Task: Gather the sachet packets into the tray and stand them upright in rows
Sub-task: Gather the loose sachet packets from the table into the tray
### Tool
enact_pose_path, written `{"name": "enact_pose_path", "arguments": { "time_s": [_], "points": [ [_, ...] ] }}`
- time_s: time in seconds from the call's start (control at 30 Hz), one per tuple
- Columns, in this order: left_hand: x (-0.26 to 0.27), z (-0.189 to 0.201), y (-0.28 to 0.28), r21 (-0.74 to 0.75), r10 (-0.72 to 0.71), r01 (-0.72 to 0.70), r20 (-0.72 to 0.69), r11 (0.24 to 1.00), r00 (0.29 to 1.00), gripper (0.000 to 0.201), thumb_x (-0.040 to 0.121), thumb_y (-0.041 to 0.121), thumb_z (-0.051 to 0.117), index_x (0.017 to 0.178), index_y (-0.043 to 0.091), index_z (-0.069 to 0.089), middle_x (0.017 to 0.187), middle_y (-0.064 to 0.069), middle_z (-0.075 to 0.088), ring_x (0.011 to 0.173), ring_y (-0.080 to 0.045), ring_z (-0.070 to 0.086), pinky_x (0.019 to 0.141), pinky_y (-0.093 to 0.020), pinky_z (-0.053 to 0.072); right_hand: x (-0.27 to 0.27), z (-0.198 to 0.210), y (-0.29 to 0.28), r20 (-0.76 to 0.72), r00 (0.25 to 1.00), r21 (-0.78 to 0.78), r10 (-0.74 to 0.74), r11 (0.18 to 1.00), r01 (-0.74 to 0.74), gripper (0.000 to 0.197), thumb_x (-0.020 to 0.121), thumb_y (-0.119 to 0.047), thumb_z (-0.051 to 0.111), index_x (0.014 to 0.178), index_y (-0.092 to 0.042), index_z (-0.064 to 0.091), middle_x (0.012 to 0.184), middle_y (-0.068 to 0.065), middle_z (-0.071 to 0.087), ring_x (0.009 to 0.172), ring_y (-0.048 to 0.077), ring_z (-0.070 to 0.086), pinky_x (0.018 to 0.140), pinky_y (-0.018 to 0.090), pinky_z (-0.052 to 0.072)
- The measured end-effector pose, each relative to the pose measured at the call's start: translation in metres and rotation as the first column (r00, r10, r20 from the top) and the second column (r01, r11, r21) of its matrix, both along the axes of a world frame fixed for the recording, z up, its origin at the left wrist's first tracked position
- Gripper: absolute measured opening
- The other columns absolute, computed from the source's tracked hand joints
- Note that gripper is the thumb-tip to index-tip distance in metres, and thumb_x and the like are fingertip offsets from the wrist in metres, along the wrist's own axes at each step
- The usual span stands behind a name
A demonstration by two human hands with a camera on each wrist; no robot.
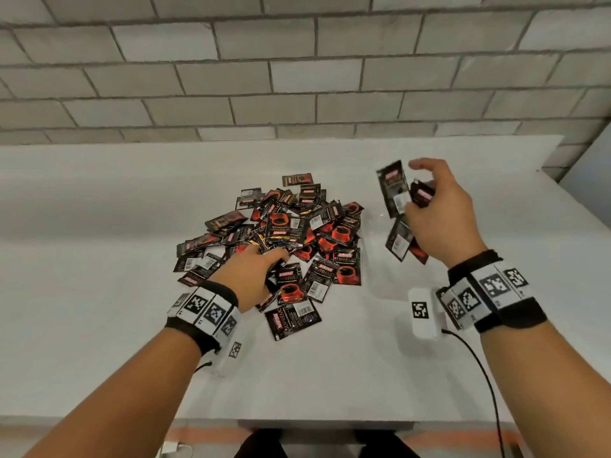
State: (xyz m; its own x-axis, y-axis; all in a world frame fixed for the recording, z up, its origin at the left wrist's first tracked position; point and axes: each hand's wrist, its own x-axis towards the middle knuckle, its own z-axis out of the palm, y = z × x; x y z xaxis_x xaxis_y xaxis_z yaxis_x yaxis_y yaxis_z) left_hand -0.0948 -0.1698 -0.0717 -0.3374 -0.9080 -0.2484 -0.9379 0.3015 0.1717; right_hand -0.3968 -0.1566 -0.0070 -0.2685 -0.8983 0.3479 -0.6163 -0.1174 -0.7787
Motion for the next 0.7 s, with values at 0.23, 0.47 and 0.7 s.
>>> {"name": "enact_pose_path", "arguments": {
  "time_s": [0.23, 0.47, 0.7],
  "points": [
    [0.003, 0.011, -0.003, -0.085, 0.038, -0.047, -0.106, 0.995, 0.994, 0.061, 0.091, 0.001, 0.057, 0.135, 0.04, 0.042, 0.086, -0.002, 0.064, 0.07, -0.017, 0.06, 0.058, -0.025, 0.042, -0.015, -0.061, -0.009, -0.159, 0.969, 0.489, 0.189, 0.868, -0.089, 0.051, 0.089, -0.019, 0.069, 0.134, -0.024, 0.046, 0.08, 0.001, 0.063, 0.071, 0.014, 0.062, 0.057, 0.021, 0.042],
    [0.006, 0.03, 0.002, -0.203, 0.044, -0.092, -0.229, 0.975, 0.973, 0.061, 0.092, 0.007, 0.058, 0.136, 0.046, 0.042, 0.073, -0.004, 0.067, 0.055, -0.014, 0.06, 0.051, -0.024, 0.051, -0.017, -0.048, -0.007, -0.285, 0.942, 0.414, 0.179, 0.909, -0.047, 0.047, 0.09, -0.033, 0.069, 0.133, -0.02, 0.054, 0.125, 0.007, 0.059, 0.108, 0.021, 0.056, 0.086, 0.027, 0.038],
    [-0.019, 0.068, 0.021, -0.281, -0.207, 0.052, -0.557, 0.958, 0.804, 0.061, 0.091, 0.011, 0.068, 0.136, 0.046, 0.048, 0.119, 0.019, 0.068, 0.095, 0.0, 0.068, 0.079, -0.011, 0.053, 0.041, -0.018, 0.014, 0.002, 0.797, 0.279, 0.604, 0.765, -0.58, 0.083, 0.074, -0.048, 0.084, 0.141, -0.048, 0.035, 0.131, -0.018, 0.056, 0.114, 0.002, 0.06, 0.095, 0.029, 0.051]
  ]
}}
